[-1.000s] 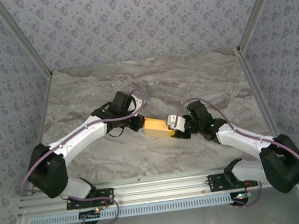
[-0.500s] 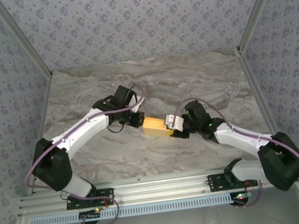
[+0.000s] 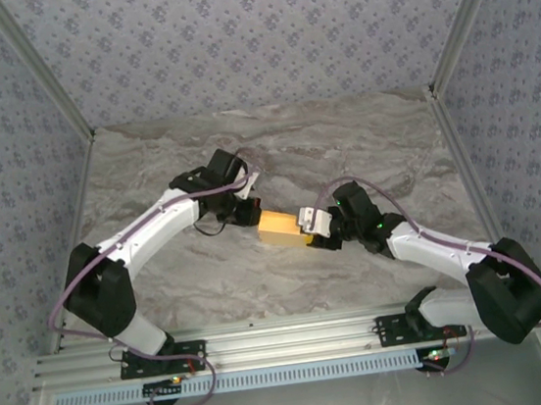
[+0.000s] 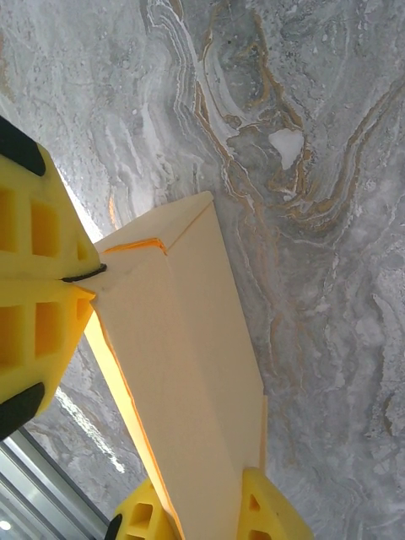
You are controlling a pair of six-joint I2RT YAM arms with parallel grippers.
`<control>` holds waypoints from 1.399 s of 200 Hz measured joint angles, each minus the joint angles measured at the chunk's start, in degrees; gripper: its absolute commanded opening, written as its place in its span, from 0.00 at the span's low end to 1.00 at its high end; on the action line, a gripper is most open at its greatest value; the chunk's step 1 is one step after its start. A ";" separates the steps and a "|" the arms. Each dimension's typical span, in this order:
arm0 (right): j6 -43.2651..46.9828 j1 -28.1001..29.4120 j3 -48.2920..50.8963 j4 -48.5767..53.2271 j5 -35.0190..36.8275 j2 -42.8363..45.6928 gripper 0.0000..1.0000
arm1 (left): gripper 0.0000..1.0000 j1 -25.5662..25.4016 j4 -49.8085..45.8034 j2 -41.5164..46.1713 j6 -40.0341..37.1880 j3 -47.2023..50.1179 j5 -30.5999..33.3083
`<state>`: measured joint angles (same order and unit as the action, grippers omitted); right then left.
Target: Fold the paper box
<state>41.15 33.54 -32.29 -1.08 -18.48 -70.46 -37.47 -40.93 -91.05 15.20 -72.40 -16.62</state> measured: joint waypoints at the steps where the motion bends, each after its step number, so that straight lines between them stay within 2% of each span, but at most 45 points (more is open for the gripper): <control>1: 0.00 0.00 0.00 0.00 0.04 0.00 0.41 | 0.00 0.00 0.00 0.00 0.02 0.00 0.00; 100: -0.87 -0.02 -0.02 -0.02 0.79 0.00 0.41 | 0.03 0.37 7.82 2.01 4.37 5.51 -1.57; 134: -0.85 -0.02 -0.07 0.02 0.74 0.00 0.41 | 0.03 0.28 12.04 4.17 2.60 9.29 -0.94; 190: -0.85 -0.17 -0.33 0.11 0.74 -0.26 0.40 | 0.10 -0.39 15.10 5.35 -0.90 11.72 0.92; 253: -0.39 -0.24 -0.68 0.26 0.72 -0.61 0.41 | 0.42 -0.90 21.49 7.52 -0.42 17.94 2.36; 265: -0.37 -0.22 -0.70 0.15 0.72 -0.74 0.40 | 0.53 -0.92 21.70 8.44 -0.42 19.02 2.27; 280: -0.37 -0.22 -0.81 0.04 0.72 -0.96 0.41 | 0.75 -1.16 21.73 10.19 0.22 20.57 1.86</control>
<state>40.77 33.32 -33.10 -1.04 -17.76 -71.42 -38.63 -19.20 -80.86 15.42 -51.83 -14.76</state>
